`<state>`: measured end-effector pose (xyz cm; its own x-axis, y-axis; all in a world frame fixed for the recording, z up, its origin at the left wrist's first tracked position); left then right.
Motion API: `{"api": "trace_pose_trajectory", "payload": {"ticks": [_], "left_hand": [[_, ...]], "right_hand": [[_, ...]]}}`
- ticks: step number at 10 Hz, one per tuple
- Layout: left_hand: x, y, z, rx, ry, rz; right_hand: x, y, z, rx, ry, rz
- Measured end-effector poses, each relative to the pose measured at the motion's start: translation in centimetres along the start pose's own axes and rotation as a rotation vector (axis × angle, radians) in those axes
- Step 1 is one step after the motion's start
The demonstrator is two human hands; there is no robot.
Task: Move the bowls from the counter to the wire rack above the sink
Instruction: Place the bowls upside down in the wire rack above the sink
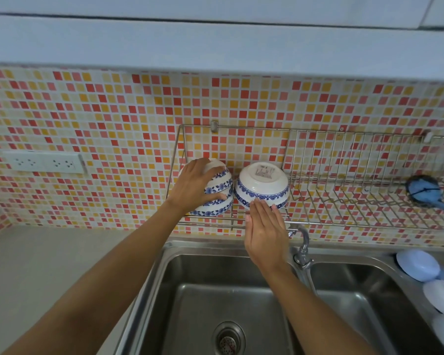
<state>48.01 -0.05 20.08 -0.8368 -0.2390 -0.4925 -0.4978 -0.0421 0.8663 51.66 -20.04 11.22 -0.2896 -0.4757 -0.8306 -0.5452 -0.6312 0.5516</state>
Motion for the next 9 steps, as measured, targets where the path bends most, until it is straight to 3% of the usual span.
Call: {"api": "trace_pose_trajectory", "payload": {"ticks": [5,9], "left_hand": [[1.0,0.1,-1.0,0.002,0.07,0.016],[1.9,0.5,-1.1,-0.111,-0.036,-0.011]], "right_hand": [[-0.1,0.4,0.2,0.011,-0.022,0.046],[0.0,0.4,0.2,0.017,-0.031,0.06]]}}
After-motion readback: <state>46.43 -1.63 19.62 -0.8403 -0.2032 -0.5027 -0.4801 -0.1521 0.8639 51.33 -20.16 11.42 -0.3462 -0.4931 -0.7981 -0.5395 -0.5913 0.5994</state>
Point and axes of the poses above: each hand's wrist, its own x-axis away from the middle knuckle, its own y-axis out of the back of the hand, z = x × y, the point moved 3 cm from there along -x, towards the middle knuckle, and after that the axes turned 11 degrees about y, right-handed, at the moved point
